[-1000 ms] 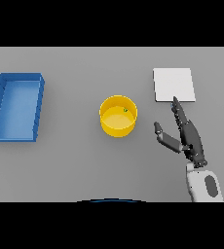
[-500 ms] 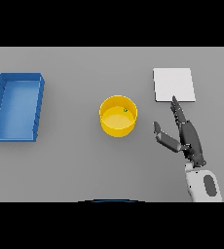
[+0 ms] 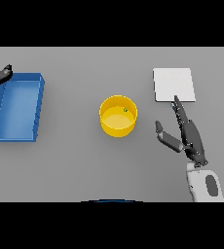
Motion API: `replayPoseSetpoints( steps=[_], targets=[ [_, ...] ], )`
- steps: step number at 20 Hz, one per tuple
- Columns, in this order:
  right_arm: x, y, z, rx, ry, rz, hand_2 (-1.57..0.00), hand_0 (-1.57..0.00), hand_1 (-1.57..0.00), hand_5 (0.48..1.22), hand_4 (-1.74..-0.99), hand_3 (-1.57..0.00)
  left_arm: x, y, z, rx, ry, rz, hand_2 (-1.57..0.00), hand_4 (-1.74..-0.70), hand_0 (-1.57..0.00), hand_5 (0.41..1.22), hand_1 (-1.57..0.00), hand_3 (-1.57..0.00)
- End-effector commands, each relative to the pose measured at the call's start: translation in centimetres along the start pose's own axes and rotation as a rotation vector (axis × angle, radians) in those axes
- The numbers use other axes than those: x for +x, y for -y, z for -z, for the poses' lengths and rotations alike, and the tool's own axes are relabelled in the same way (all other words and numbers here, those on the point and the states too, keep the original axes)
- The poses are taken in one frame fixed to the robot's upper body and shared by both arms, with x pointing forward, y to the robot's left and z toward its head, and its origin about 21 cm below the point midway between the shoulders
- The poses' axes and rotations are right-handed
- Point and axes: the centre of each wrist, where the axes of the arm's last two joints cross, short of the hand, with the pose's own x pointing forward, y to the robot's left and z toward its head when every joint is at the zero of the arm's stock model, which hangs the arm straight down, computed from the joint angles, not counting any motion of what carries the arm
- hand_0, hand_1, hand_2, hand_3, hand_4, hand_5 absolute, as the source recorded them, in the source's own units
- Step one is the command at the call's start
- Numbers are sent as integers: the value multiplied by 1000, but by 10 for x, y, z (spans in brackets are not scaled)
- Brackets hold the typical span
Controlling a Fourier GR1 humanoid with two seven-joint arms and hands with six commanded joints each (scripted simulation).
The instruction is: Pick up the red beaker and tilt it to pour out 1 green nut into yellow bowl. Pick up the yellow bowl and place it on the metallic measuring scale.
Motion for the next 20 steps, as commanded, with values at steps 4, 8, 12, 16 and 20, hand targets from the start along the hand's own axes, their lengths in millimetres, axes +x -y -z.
replayPoseSetpoints(
  steps=[4,8,12,16,20],
  targets=[
    [-2,-3,1,8,-2,-1,1,1,1,721,-1310,1,3,4,0,-39,-27,87,-195,-783,-257,653,-217,-121],
    [-4,-1,2,-8,-19,-31,1,1,1,717,-1300,1,0,5,2,-14,-26,127,-79,-746,-105,655,-88,-49],
    [2,-6,10,2,-46,-75,1,1,1,688,-1281,1,0,12,3,16,10,86,-32,-728,-42,664,-36,-19],
    [22,-6,30,121,58,-204,1,-13,1,672,-1167,1,1,14,0,29,50,51,-12,-720,-17,685,-14,-7],
    [42,-2,58,336,129,-400,1,-5,1,666,-1254,1,-2,14,2,25,46,43,-5,-738,-6,709,-5,-2]
  ],
)
